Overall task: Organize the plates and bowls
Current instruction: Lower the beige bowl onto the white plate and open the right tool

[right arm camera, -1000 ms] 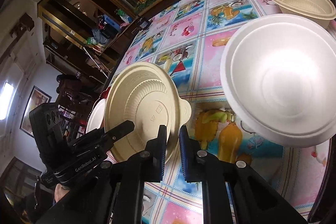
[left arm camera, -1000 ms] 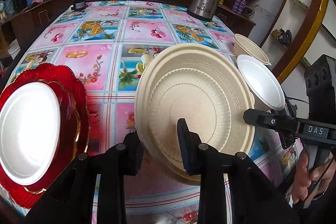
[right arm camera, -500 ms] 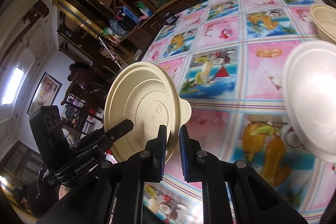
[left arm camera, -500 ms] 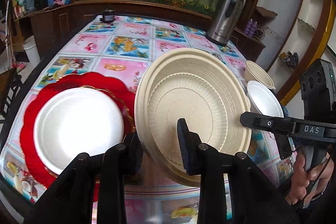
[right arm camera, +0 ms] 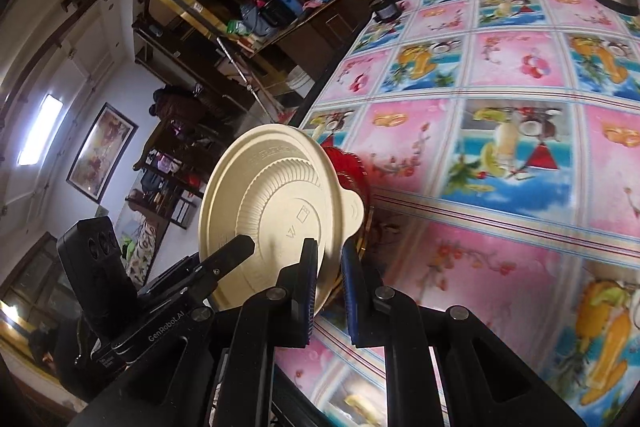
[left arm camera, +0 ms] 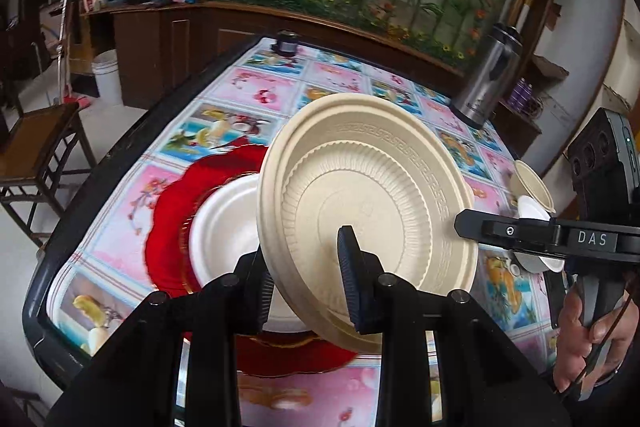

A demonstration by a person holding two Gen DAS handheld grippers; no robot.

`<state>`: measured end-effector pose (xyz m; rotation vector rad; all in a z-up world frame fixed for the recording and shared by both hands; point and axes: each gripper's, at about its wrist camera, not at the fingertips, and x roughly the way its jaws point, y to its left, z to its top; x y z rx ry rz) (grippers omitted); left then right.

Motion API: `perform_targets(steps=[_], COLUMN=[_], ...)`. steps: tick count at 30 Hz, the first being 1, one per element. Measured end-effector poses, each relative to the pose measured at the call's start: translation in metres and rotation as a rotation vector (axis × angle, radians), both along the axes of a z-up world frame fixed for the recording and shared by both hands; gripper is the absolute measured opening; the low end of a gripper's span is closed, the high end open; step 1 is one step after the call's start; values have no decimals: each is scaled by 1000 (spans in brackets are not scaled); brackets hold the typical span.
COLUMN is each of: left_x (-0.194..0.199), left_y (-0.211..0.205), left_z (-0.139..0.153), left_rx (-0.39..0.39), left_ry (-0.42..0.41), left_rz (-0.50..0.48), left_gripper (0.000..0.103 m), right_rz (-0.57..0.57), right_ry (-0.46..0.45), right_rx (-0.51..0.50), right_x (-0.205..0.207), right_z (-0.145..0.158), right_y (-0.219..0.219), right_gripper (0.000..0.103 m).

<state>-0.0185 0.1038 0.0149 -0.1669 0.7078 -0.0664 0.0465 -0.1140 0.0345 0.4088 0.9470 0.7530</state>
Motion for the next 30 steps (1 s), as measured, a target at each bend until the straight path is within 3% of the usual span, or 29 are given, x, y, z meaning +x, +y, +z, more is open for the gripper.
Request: perform_targets(steps=[10, 30], left_x=[8, 9], left_y=[31, 46], left_z=[-17, -25], left_rx=[-37, -57], left_ry=[41, 53], left_rz=[71, 103], left_gripper=[27, 27], right_rz=[35, 35], right_ry=[108, 111], right_rx=[10, -21], right_x=[28, 34], right_z=[-22, -27], right_y=[43, 54], right_gripper=[12, 16])
